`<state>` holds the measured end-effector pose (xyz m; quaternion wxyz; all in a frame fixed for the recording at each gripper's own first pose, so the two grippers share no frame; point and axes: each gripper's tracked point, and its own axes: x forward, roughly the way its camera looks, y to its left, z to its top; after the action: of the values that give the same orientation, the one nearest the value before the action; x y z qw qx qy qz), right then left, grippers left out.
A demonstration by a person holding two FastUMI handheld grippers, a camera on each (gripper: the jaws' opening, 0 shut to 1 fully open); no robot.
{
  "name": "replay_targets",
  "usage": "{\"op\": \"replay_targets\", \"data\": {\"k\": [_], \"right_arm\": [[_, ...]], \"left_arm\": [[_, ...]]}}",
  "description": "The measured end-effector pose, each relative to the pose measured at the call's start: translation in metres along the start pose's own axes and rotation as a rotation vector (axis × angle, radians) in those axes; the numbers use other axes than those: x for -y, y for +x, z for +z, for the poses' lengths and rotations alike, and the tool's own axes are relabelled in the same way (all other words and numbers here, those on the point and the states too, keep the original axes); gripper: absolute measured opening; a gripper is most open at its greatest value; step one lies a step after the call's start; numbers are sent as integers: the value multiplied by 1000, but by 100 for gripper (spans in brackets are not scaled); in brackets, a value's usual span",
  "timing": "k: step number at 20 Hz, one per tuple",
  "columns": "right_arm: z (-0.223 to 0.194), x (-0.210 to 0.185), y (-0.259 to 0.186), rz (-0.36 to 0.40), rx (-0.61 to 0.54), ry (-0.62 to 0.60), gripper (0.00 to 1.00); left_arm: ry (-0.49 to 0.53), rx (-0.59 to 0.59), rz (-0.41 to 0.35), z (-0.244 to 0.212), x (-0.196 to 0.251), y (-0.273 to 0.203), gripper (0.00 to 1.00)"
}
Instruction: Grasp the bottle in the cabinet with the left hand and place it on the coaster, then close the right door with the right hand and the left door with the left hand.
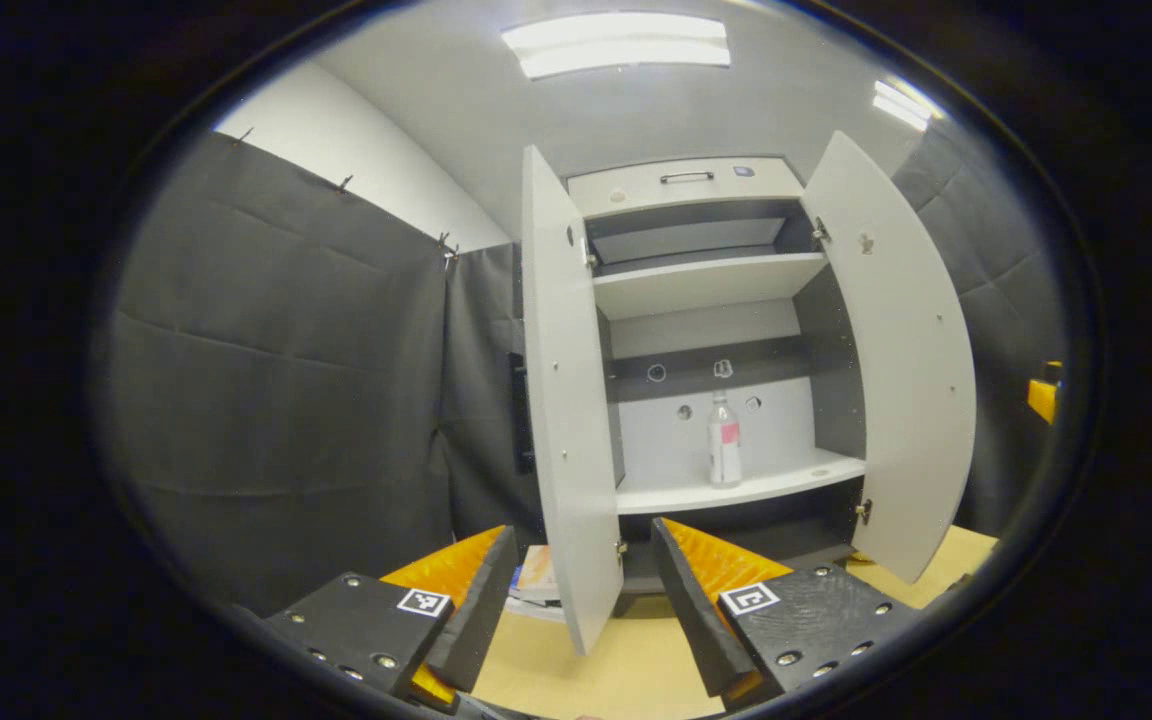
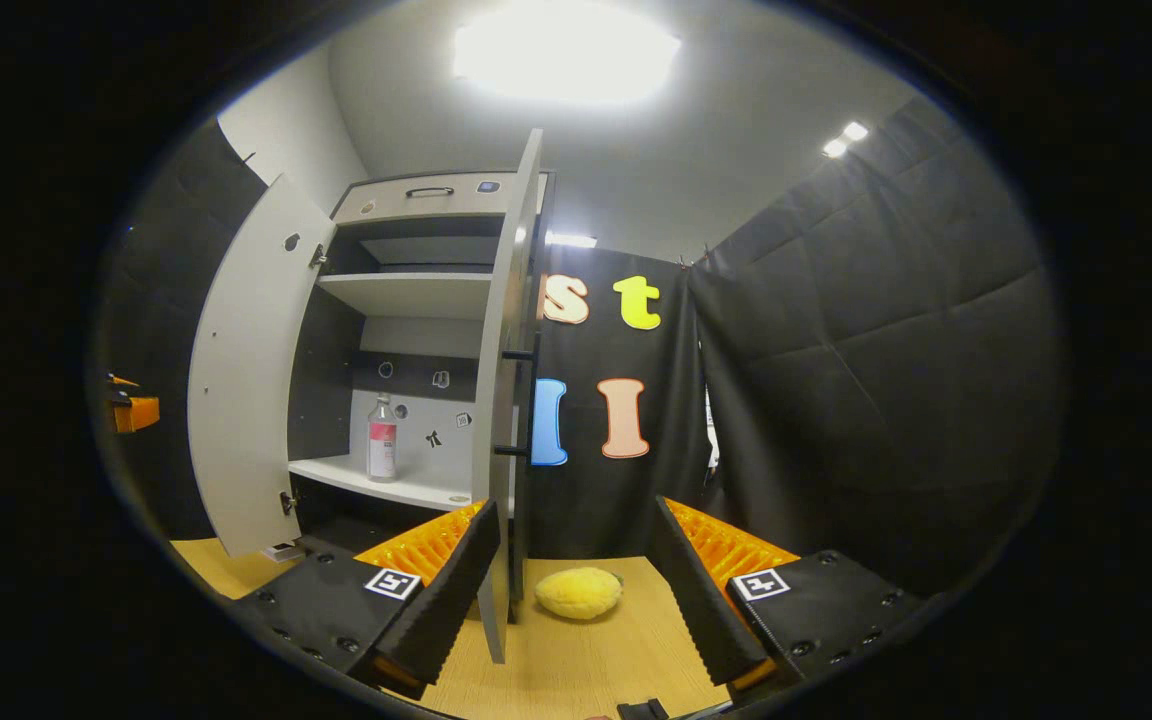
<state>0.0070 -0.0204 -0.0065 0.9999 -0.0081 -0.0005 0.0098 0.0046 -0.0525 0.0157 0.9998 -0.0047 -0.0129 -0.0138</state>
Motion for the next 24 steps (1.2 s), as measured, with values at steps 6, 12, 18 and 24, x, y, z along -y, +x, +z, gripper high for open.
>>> {"op": "replay_targets", "data": {"k": [6, 12, 18, 24], "right_arm": [[-14, -6, 2, 64, -19, 11, 97], [-27, -4, 11, 49, -45, 5, 97], [-28, 11, 21, -48, -43, -19, 97], [-31, 26, 29, -144, -48, -31, 97]], "left_arm": [[-33, 16, -66, 16, 44, 27, 89], [-44, 15, -122, 21, 78, 84, 89], [-71, 34, -222, 28, 118, 153, 89], [-92, 62, -300, 33, 152, 213, 82]]}}
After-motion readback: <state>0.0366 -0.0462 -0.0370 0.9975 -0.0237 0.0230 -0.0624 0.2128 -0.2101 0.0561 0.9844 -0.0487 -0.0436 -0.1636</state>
